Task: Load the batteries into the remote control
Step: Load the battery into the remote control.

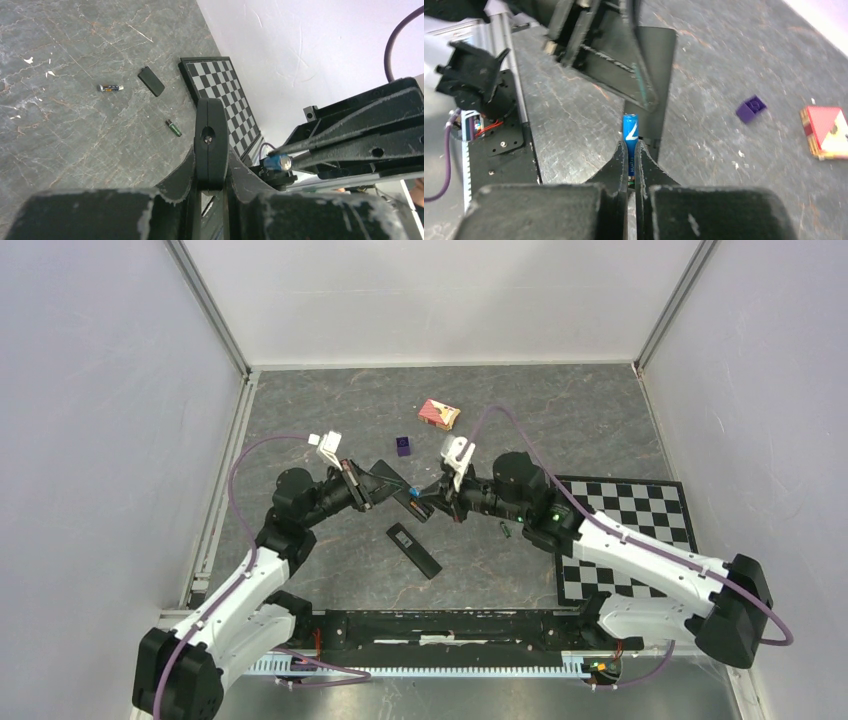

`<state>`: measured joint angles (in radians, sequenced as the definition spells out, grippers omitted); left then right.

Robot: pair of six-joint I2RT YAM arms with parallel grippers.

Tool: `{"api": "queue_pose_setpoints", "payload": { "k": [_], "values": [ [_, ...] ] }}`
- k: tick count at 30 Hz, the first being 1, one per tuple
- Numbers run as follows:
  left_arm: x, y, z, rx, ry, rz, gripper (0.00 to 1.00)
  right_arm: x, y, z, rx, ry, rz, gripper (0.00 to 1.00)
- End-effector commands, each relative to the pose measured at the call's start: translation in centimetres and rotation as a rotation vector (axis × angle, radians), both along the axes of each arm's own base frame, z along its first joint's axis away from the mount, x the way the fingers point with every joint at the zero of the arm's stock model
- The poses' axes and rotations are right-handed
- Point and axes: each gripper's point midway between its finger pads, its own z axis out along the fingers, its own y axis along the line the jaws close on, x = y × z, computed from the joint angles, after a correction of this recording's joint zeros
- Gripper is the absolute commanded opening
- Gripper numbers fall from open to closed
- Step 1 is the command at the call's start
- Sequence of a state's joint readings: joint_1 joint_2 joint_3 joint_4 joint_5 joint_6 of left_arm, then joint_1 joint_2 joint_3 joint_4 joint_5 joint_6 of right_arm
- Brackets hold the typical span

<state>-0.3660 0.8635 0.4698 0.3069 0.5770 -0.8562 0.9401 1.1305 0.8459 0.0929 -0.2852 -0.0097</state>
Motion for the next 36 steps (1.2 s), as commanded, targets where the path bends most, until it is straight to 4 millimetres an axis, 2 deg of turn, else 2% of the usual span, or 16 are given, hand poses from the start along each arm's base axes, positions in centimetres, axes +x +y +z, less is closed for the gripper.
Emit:
{"api": "queue_pose_setpoints", "payload": {
  "k": [1, 5, 10, 24, 36],
  "values": [
    [0.7, 0.0, 2.2, -0.145, 0.028, 0.046, 0.02, 1.8, -1.9, -1.7, -0.122, 0.178, -0.21, 0.0],
    [0.8, -0.5, 2.1, -0.185, 0.12, 0.027, 0.02, 2.2, -3.1, -2.7, -0.186, 0.186, -0.265, 0.0],
    [1.0, -0.8, 1.8, -0.183, 0.153, 0.017, 0.02, 2.2, -3.4, -2.8, -0.218, 0.165, -0.259, 0.0],
    [0.9, -1.0, 1.5, -0.185, 0.165, 0.007, 0.02, 2.1, -1.5, -2.7, -0.208, 0.154, -0.192, 0.0],
    [1.0, -1.1, 1.7, -0.198, 0.172, 0.0, 0.02, 1.8, -0.9, -3.9, -0.247, 0.148, -0.157, 0.0]
  ]
}}
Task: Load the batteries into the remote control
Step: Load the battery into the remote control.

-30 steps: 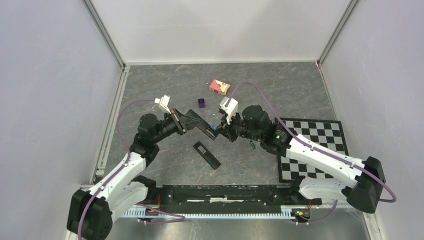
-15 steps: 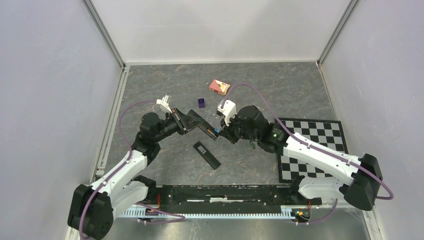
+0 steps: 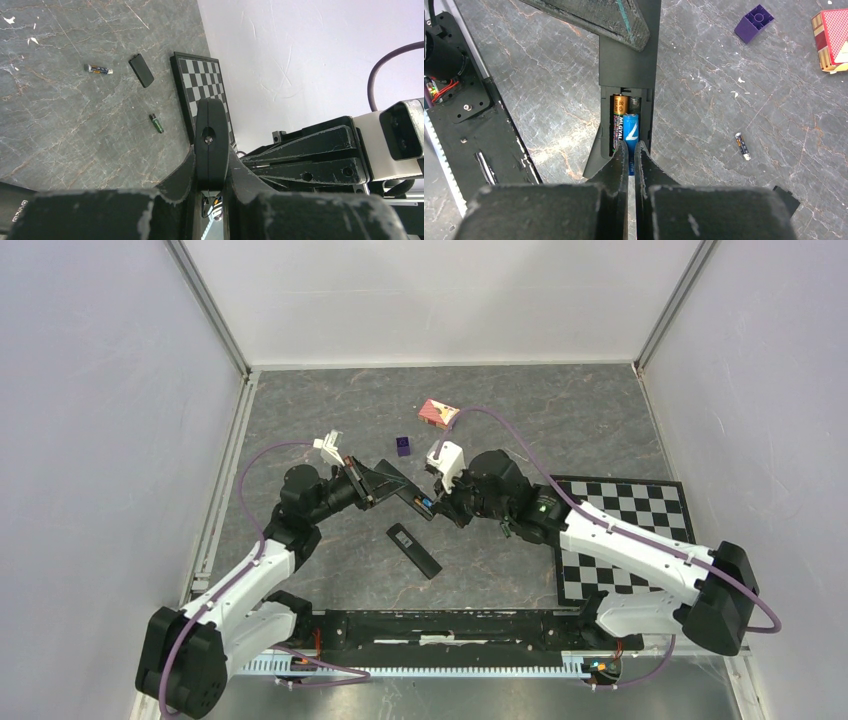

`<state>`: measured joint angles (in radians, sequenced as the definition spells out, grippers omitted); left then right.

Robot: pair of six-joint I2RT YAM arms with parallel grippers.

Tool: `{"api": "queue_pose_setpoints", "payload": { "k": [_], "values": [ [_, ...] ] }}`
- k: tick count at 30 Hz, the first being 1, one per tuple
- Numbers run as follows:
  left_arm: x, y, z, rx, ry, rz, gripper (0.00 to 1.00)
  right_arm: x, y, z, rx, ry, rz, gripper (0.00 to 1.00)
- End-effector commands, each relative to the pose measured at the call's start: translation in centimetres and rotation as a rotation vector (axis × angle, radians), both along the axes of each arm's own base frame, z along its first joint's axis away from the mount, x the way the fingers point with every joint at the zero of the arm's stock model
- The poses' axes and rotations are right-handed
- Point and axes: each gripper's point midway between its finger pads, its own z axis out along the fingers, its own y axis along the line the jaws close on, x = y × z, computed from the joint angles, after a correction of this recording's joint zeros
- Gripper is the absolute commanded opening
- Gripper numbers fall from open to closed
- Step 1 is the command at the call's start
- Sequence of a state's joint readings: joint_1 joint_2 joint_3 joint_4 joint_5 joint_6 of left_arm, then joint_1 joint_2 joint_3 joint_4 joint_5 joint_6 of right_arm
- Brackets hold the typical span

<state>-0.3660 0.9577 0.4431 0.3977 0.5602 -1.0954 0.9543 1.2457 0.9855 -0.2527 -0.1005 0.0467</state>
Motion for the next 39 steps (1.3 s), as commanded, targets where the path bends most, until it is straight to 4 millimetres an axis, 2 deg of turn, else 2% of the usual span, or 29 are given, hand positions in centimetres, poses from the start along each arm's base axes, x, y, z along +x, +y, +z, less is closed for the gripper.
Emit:
{"api": "queue_pose_setpoints", "payload": {
  "k": [1, 9, 16, 31, 34, 36, 39],
  "values": [
    [0.0, -0.4, 2.9, -0.077, -0.046, -0.026, 0.02, 0.5, 0.9, 1.3, 0.017, -0.035, 0.013, 0.0],
    [-0.5, -0.9, 4.1, -0.133, -0.028, -0.066, 0.02, 1.4, 1.2, 1.2, 0.013, -0.029, -0.036, 0.05],
    [-0.4, -1.0, 4.2, -0.143, -0.018, -0.065, 0.02, 1.5, 1.3, 1.2, 0.001, -0.009, -0.044, 0.18],
    [0.1, -0.9, 3.4, -0.146, 0.018, -0.042, 0.02, 0.9, 1.8, 4.1, 0.098, 0.016, -0.053, 0.35],
    [0.2, -0.8, 3.2, -0.15, 0.029, -0.035, 0.02, 0.7, 1.8, 4.8, 0.134, 0.021, -0.059, 0.45],
    [0.2, -0.7, 3.0, -0.153, 0.034, -0.029, 0.02, 0.8, 1.7, 5.0, 0.177, 0.026, -0.086, 0.55],
    [0.0, -0.6, 2.7, -0.169, 0.045, -0.022, 0.02, 0.7, 1.6, 4.7, 0.22, 0.045, -0.113, 0.64]
  ]
}}
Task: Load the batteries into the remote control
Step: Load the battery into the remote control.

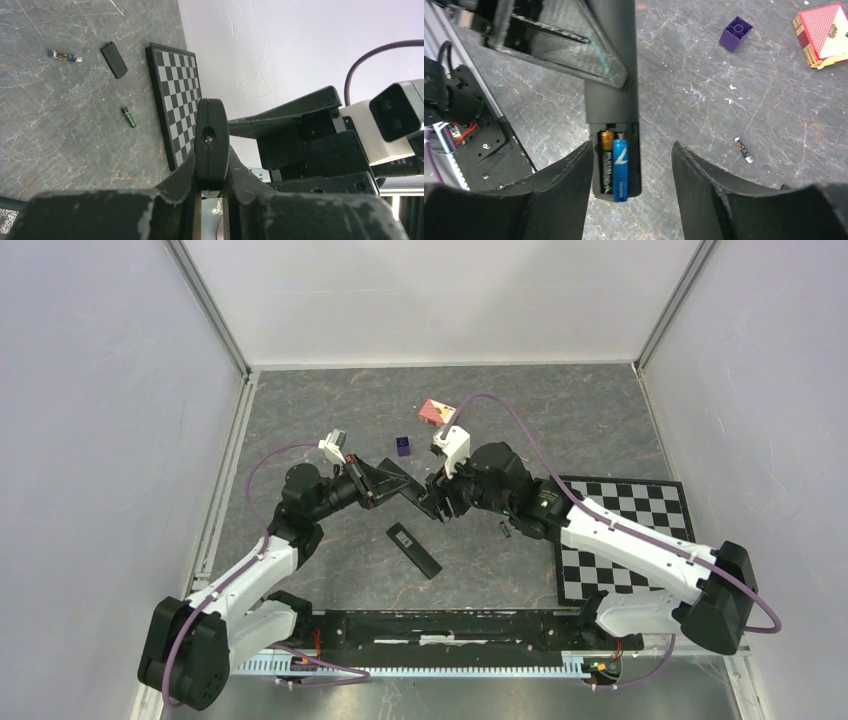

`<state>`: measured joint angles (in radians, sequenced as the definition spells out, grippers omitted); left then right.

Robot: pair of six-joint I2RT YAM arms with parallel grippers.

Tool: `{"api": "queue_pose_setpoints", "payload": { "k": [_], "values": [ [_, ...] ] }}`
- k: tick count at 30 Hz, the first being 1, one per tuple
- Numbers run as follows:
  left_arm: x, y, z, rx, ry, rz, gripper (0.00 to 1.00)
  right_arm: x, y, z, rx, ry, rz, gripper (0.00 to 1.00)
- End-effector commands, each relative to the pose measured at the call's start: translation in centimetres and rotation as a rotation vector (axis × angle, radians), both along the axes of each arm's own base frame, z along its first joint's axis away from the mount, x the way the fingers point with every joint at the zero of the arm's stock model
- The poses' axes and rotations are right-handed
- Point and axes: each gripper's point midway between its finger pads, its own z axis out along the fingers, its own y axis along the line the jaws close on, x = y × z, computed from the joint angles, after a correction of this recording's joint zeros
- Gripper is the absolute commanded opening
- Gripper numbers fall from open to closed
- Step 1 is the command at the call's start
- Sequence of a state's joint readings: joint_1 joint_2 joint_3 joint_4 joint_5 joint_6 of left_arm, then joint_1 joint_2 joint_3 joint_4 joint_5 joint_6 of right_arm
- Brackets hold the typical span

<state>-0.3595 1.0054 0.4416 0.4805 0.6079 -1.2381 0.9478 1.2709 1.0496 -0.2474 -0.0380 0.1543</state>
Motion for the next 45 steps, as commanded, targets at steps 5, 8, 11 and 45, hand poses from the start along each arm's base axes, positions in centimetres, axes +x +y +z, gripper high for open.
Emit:
{"api": "queue_pose_setpoints", "payload": {
  "k": [5, 8, 11, 45],
  "values": [
    [-0.1, 0.1, 1.7, -0.096, -0.027, 0.014, 0.02, -1.1, 1.0, 3.5, 0.261, 0.055, -0.056, 0.76],
    [-0.1, 0.2, 1.9, -0.113, -0.023, 0.02, 0.02, -1.3, 0.6, 3.9, 0.355, 0.11, -0.113, 0.83],
    [-0.1, 0.3, 2.2, -0.131, -0.017, 0.024, 0.02, -1.0, -0.3, 4.6, 0.473, 0.149, -0.202, 0.88],
    [-0.9, 1.0, 3.7, -0.224, -0.057, 0.046, 0.02, 0.6, -1.7, 1.4, 0.809, 0.457, -0.469, 0.38]
  ]
}}
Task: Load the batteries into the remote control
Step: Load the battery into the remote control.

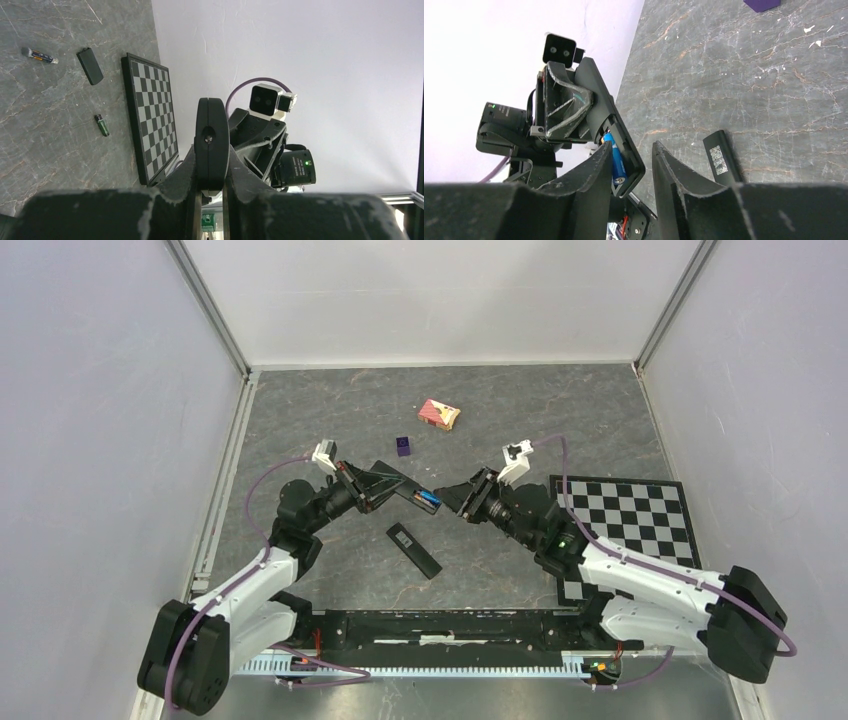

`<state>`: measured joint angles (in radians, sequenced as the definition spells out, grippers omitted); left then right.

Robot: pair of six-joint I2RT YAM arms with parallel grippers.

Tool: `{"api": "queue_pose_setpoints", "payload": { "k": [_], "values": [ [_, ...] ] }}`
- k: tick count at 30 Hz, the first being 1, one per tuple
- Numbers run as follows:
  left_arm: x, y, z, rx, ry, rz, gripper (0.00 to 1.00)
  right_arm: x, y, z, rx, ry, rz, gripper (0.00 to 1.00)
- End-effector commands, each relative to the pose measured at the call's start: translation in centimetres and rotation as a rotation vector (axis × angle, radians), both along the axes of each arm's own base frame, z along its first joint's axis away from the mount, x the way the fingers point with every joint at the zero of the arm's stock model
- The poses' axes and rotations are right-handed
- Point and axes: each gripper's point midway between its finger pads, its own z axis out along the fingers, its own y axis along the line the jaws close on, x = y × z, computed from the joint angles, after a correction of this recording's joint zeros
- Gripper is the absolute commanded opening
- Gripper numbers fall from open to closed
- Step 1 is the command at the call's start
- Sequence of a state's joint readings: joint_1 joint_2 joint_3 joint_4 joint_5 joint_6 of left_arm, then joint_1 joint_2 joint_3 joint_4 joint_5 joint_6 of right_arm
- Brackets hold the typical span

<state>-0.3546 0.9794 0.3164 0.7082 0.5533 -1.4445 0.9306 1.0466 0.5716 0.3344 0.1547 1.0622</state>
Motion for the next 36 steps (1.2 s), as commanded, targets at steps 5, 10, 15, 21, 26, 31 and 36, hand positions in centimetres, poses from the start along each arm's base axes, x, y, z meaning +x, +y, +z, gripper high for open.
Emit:
{"api": "queue_pose_setpoints", "payload": {
  "k": [5, 10, 15, 21, 26, 31, 36],
  "values": [
    [-0.6, 0.2, 3.8, -0.063, -0.139, -0.008, 0.02, 0.6, 1.2, 0.0, 0.023, 0.023, 0.026, 0.33],
    [-0.4, 0.1, 3.9, -0.062, -0.143, -0.008, 0.02, 0.5, 1.4, 0.0, 0.016, 0.012, 0.044, 0.44],
    [-0.2, 0.1, 3.4, -0.049, -0.139, 0.0, 0.02, 1.2, 0.2, 0.5, 0.003, -0.003, -0.015, 0.63],
    [-0.1, 0.1, 2.7, -0.031, -0.128, 0.006, 0.02, 1.8, -0.8, 1.3, 0.007, 0.006, -0.042, 0.86],
    [0.0, 0.1, 2.6, -0.029, -0.122, 0.005, 0.02, 1.1, -0.5, 2.7, 0.073, -0.034, 0.015, 0.9],
    [0.0, 0.0, 3.0, -0.036, -0.126, 0.0, 0.02, 0.2, 0.5, 2.7, 0.09, -0.033, 0.097, 0.87],
    [-0.1, 0.0, 3.4, -0.046, -0.129, -0.004, 0.02, -0.4, 1.1, 1.6, 0.033, 0.0, 0.152, 0.82]
  ]
}}
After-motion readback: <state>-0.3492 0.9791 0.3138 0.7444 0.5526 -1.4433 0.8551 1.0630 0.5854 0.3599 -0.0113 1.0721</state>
